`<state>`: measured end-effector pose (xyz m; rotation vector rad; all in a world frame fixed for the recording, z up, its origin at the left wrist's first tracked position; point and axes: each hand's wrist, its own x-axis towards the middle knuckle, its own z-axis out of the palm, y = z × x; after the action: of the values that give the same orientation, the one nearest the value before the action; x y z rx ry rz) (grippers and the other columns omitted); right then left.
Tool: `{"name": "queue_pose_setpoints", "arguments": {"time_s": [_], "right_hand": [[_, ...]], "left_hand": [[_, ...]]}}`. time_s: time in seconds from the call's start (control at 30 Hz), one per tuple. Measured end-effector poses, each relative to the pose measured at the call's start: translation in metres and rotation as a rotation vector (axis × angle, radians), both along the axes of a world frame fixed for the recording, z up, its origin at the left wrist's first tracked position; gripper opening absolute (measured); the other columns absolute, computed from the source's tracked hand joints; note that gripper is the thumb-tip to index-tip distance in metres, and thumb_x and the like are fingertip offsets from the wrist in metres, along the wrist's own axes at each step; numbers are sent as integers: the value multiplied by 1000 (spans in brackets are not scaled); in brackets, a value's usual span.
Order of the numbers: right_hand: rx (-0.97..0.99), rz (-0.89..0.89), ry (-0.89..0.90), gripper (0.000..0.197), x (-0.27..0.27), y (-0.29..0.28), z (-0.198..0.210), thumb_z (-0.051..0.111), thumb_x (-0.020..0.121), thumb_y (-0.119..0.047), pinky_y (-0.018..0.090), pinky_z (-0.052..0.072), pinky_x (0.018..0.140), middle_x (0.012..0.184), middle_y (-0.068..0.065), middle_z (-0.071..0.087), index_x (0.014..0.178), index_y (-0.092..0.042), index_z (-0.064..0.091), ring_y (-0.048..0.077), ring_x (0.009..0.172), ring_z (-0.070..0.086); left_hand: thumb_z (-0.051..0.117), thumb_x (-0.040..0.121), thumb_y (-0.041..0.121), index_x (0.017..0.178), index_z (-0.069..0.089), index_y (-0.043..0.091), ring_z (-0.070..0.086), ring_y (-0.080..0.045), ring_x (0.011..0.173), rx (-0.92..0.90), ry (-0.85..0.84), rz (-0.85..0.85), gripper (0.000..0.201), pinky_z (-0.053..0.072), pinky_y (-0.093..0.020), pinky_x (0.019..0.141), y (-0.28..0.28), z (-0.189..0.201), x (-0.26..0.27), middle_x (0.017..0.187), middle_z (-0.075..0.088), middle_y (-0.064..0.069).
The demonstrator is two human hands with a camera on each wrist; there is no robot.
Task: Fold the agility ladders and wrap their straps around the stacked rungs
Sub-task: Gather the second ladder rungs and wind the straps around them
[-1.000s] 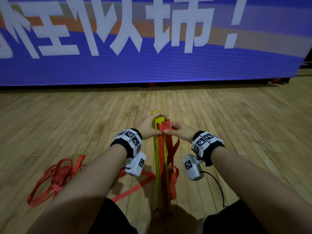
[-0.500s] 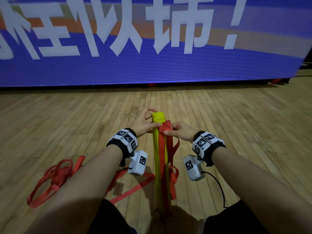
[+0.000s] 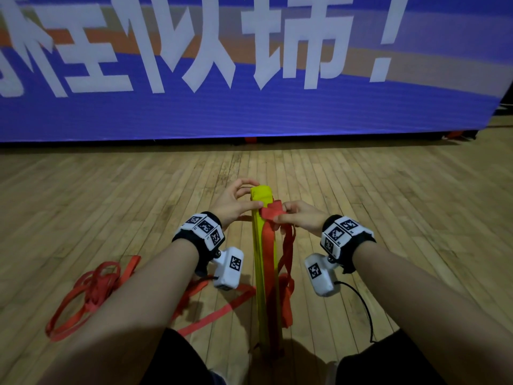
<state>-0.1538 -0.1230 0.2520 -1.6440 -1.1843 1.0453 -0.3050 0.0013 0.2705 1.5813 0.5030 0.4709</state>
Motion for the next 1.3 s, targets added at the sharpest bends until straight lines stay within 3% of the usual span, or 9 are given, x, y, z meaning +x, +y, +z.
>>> {"name": "queue_pose_setpoints", "arguments": {"time_s": [0.13,0.2,0.3,0.43,0.63,0.83,1.07,1.17,1.3], "right_hand": [[-32,-29,-78,8,1,2,-1,60,91,-12,19,40,62,72,0,64,96,-6,57,11,60,50],[-69,-44,-131,7,1,3,-2,62,90,-17,21,40,64,70,-2,60,87,-11,60,10,60,49],[-81,-96,-164,18,3,3,-2,66,88,-19,22,40,64,63,-2,56,71,-16,59,11,57,51],[-94,-100,-163,18,3,1,5,70,85,-19,18,42,59,60,3,57,71,-13,61,9,49,52],[-96,-145,-125,22,-4,2,9,71,83,-12,19,52,59,62,3,64,64,-13,59,11,53,60],[-92,-232,-199,19,-7,2,14,74,80,-13,16,51,63,68,1,65,65,-14,63,8,61,60],[-53,-317,-538,24,-11,2,13,76,78,-26,32,51,64,61,-3,63,63,-19,60,12,58,58],[-6,-265,-558,20,-13,3,13,77,77,-29,34,51,71,70,-7,62,68,-25,60,12,69,59],[71,-211,-540,9,-15,3,13,73,81,-24,36,53,84,87,-5,66,80,-27,65,12,85,61]], "left_hand": [[64,85,-2,116,59,25,62,-19,106,131,1,-30,41,58,-46,79,-4,3,1,121,57,0],[60,88,-4,114,61,21,65,-19,96,151,3,-40,37,59,-42,78,-6,3,2,119,57,0],[59,88,-6,103,65,20,68,-12,78,171,-5,-25,30,60,-32,68,-5,1,4,118,58,-3],[60,88,-5,104,65,17,67,-9,71,179,2,13,27,58,-24,61,-4,-1,5,116,59,1],[60,88,-5,100,66,21,67,-16,74,200,-5,21,30,59,-28,62,-4,-4,7,122,59,-6],[61,87,-5,97,66,25,66,-25,79,229,3,57,32,56,-52,77,-6,-3,8,124,59,-8],[60,89,-2,106,65,21,63,-21,70,300,19,96,29,57,-42,70,-8,-3,10,121,55,2],[60,89,-2,106,65,20,66,-31,81,294,14,96,28,58,-50,74,-6,-3,9,119,57,0],[61,89,0,108,64,23,67,-28,93,300,26,47,30,58,-49,74,-5,-3,8,121,57,-3]]}}
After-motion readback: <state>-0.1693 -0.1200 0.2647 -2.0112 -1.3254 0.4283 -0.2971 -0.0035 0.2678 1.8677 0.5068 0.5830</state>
